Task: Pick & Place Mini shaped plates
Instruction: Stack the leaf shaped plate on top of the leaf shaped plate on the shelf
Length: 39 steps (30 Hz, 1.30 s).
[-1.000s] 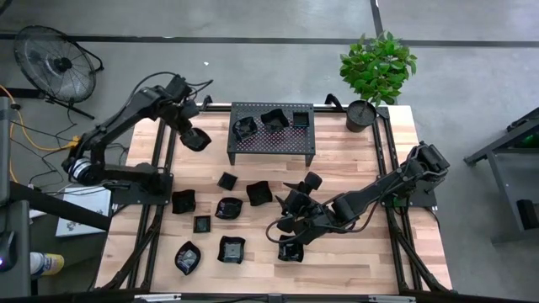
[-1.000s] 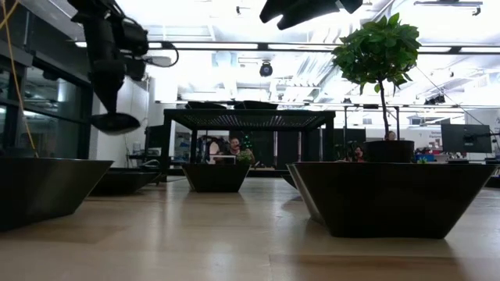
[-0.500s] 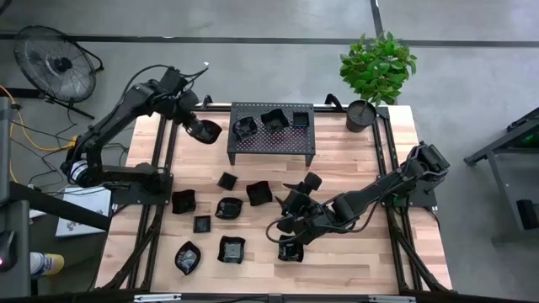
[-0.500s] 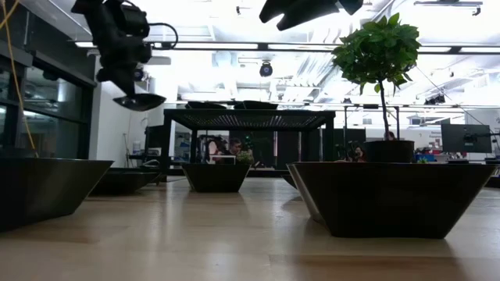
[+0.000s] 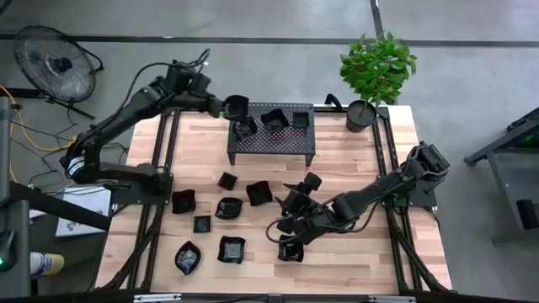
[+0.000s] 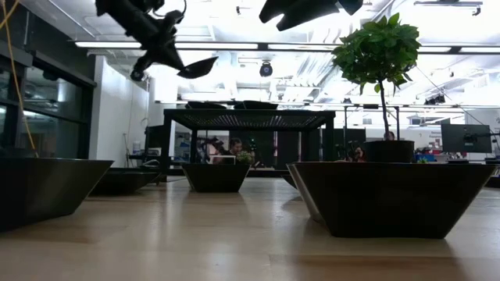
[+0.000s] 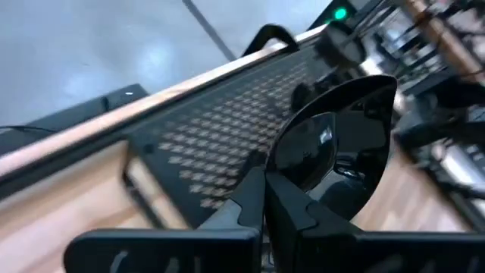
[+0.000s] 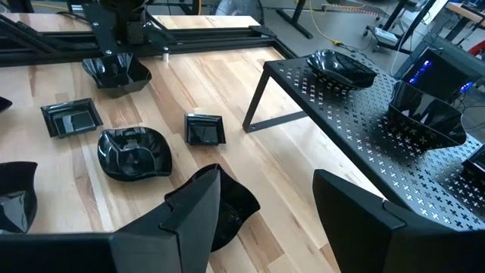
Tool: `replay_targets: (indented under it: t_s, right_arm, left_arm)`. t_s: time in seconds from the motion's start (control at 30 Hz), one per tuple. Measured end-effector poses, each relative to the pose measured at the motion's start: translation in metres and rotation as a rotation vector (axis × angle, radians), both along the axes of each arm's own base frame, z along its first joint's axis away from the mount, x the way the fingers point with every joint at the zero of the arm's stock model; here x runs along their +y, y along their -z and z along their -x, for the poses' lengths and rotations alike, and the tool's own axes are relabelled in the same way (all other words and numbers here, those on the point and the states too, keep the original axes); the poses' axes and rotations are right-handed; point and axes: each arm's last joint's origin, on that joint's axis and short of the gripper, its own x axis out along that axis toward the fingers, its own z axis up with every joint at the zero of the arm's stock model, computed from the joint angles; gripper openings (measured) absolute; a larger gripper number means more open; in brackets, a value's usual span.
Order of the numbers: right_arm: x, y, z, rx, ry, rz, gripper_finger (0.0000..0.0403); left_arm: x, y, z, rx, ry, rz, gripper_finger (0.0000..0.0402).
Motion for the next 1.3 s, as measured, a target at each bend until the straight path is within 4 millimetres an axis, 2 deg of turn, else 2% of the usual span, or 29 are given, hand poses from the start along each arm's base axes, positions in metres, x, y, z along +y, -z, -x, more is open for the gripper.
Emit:
replay_targets:
  t_s: [0.27,0.63,0.77,1.03,1.3]
  right_arm:
    - [0.0,0.0,0.0,-0.01,0.01,-0.009,0.0208]
    - [0.001,0.0,0.0,-0.015,0.007,-0.033,0.0208]
    - [0.003,0.001,0.001,-0.018,0.0,-0.053,0.0208]
    - [0.011,0.0,0.006,-0.025,-0.007,-0.03,0.0208]
    - [0.011,0.002,0.007,-0.023,0.004,-0.052,0.0208]
  left_arm:
    - [-0.003,0.01,-0.024,-0.031,-0.026,0.117,0.0]
    - [-0.019,0.022,-0.039,-0.012,-0.171,0.149,0.0]
    - [-0.027,0.034,-0.045,-0.022,-0.25,0.182,0.0]
    - [-0.03,0.045,-0.047,-0.046,-0.319,0.212,0.0]
    - [-0.04,0.049,-0.044,0.016,-0.416,0.225,0.0]
